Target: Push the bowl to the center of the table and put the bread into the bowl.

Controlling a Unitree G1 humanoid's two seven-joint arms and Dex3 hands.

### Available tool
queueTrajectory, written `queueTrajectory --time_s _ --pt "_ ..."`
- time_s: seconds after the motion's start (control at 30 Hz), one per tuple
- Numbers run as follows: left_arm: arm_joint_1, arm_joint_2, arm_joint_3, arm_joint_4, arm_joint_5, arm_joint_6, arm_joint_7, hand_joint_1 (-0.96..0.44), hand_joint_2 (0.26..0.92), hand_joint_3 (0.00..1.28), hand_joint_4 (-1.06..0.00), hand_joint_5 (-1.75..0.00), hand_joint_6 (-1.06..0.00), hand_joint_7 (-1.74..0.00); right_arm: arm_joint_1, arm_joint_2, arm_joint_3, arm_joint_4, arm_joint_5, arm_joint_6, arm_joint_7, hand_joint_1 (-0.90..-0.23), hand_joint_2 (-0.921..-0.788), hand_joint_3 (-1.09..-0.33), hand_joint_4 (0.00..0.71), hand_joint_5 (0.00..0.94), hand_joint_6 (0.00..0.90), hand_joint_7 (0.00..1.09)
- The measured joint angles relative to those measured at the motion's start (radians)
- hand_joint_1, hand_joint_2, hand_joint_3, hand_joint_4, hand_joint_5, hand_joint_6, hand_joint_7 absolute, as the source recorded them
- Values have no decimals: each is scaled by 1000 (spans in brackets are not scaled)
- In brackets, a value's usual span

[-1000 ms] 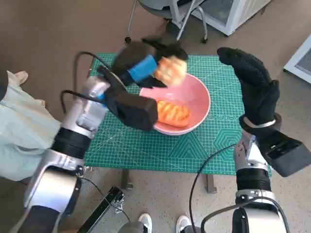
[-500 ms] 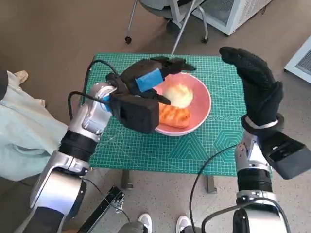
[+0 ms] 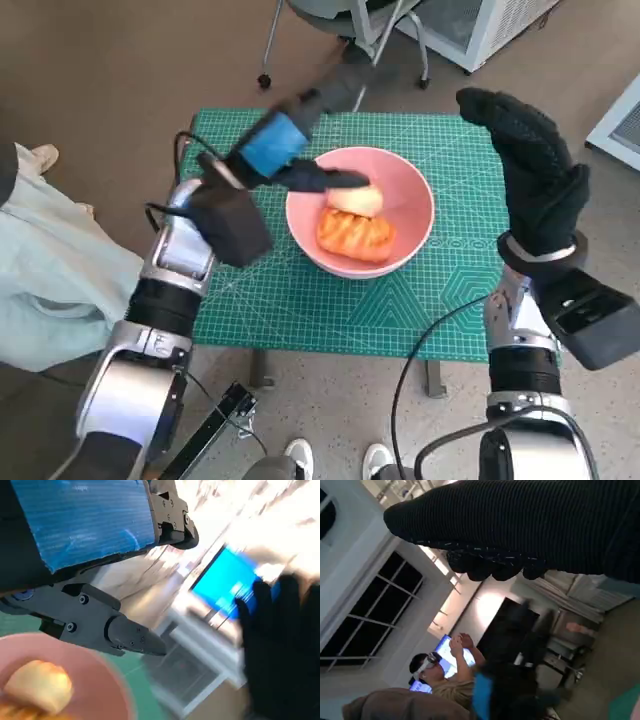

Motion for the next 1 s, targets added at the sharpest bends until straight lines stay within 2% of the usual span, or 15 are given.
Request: queueTrajectory --time_s 0.2,0.33,0.47,0.63,0.67,0.83,1.0 --pt "89 -58 77 -156 -165 -3 3 -446 921 197 -283 -40 -242 -365 -8 0 -1 -20 -52 15 -82 -521 -921 -686 342 1 24 796" --pt "147 -86 99 -265 -223 33 8 -414 921 228 -308 -29 -145 -568 -17 0 -1 -47 -81 33 -127 -514 -921 -693 342 1 25 791" --pt "200 -105 111 -350 -241 69 26 -417 921 253 -307 -22 -80 -701 -18 0 0 -75 -93 49 -158 -507 -921 -698 342 1 27 787" --pt "232 -112 120 -389 -247 96 35 -410 921 275 -308 -21 -49 -780 -18 -1 2 -92 -108 58 -176 -501 -921 -710 337 0 26 773" --pt "244 -114 133 -398 -263 111 36 -411 921 277 -321 -28 -54 -786 -19 -1 6 -103 -124 62 -190 -506 -921 -715 338 0 27 771" --pt "264 -138 154 -415 -310 125 36 -414 921 278 -342 -40 -65 -796 -21 -4 10 -110 -160 64 -221 -514 -921 -723 340 2 31 764" --pt "290 -152 165 -435 -331 137 35 -425 921 271 -347 -44 -84 -785 -28 -8 20 -111 -160 80 -221 -528 -921 -724 342 2 38 760"
